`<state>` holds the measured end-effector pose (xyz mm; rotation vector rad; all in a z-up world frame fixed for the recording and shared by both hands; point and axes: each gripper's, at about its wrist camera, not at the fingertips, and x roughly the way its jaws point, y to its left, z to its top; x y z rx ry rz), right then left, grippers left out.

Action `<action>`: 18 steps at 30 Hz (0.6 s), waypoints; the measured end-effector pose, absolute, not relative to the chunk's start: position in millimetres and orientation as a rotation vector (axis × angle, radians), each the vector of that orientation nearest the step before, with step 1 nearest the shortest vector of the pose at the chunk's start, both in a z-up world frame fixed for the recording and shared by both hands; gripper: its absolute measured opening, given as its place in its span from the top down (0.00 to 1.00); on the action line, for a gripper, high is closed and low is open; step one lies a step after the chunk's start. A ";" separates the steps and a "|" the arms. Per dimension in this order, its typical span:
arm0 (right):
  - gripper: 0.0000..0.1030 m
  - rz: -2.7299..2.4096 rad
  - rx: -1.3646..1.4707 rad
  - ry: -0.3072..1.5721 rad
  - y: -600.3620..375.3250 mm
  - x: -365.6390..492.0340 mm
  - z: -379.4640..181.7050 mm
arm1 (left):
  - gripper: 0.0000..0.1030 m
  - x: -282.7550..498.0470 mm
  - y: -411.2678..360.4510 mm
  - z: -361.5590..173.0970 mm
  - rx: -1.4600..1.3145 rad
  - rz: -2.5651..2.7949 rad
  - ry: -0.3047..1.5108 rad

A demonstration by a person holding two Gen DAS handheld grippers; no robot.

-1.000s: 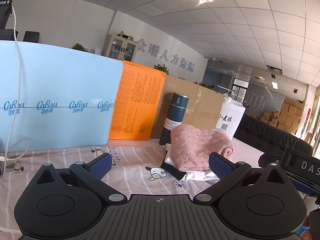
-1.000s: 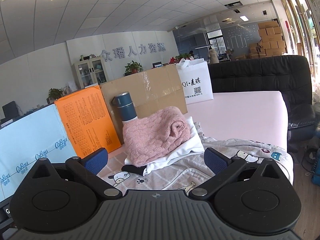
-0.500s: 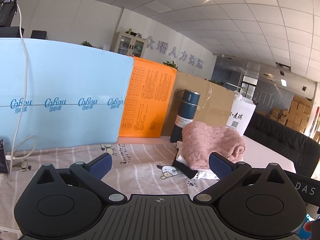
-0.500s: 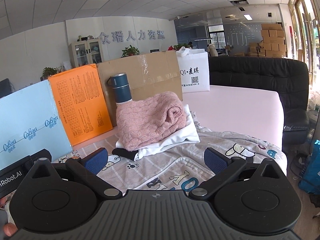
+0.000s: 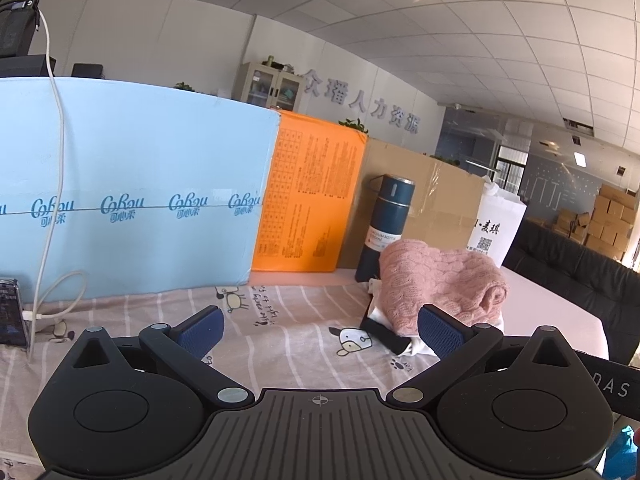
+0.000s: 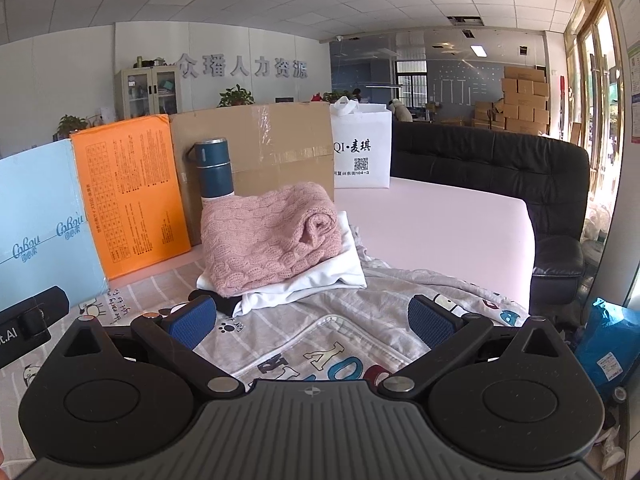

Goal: Fold clothes

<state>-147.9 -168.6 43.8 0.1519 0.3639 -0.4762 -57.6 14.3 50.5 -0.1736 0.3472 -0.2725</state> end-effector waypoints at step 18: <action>0.00 -0.469 0.117 0.386 -168.5 -144.7 38.1 | 0.00 -51.5 15.7 47.5 -0.169 -0.254 0.377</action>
